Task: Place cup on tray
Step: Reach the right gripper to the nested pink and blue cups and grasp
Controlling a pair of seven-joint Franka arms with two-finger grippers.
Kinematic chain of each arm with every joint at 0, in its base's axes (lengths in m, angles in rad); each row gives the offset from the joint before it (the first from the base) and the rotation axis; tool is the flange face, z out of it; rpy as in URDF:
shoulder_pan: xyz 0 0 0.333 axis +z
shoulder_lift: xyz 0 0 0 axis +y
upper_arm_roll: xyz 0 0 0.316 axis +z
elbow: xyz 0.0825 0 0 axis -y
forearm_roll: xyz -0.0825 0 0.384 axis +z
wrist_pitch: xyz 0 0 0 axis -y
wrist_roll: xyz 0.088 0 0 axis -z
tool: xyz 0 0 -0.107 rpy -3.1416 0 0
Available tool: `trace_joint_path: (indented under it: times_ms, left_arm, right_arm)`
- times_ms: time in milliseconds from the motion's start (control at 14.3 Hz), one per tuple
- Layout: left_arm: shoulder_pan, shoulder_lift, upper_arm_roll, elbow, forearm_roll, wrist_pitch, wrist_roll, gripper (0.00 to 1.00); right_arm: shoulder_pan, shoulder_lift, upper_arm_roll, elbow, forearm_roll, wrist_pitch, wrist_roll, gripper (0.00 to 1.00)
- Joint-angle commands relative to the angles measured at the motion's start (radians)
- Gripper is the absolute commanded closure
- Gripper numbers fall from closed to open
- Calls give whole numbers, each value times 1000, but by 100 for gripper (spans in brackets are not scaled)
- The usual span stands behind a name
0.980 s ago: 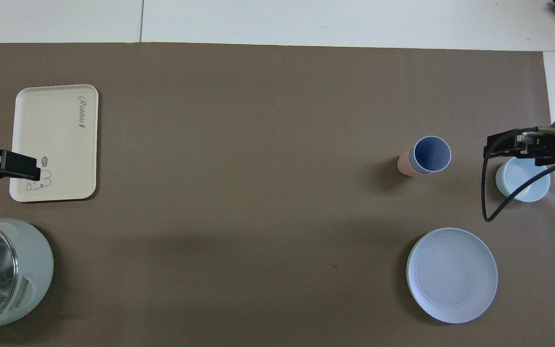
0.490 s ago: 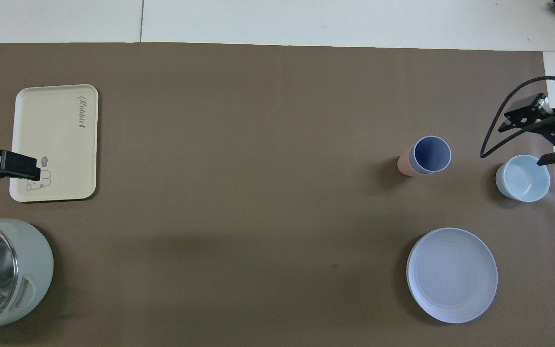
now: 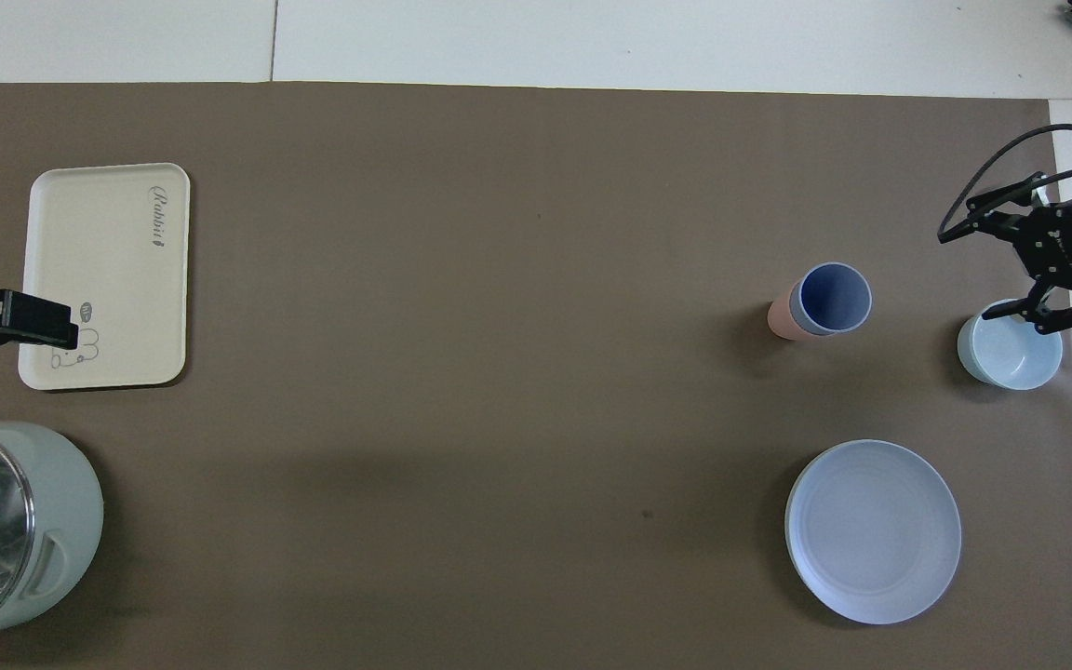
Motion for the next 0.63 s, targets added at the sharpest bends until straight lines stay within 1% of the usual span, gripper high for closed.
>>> trace_joint_path:
  times_ms: [0,140,280,420,560]
  left_arm:
    - [8,-25,-4,-28,-10,9,-9,0]
    - [8,-25,-4,-28,-9,9,-9,0]
    - [8,-25,-4,-28,-9,9,-9,0]
    - [8,-25,-4,-28,-9,9,-9,0]
    - [8,-25,-4,-28,-9,9,-9,0]
  right_arm:
    - [-19,91,10,29,46,20,30,4]
    - [-19,127,13,27,49,77,54,4]
    - [-37,171,10,29,149,104,61,4]
    - [-65,232,13,29,183,110,48,4]
    - [-54,260,15,24,218,144,33,4]
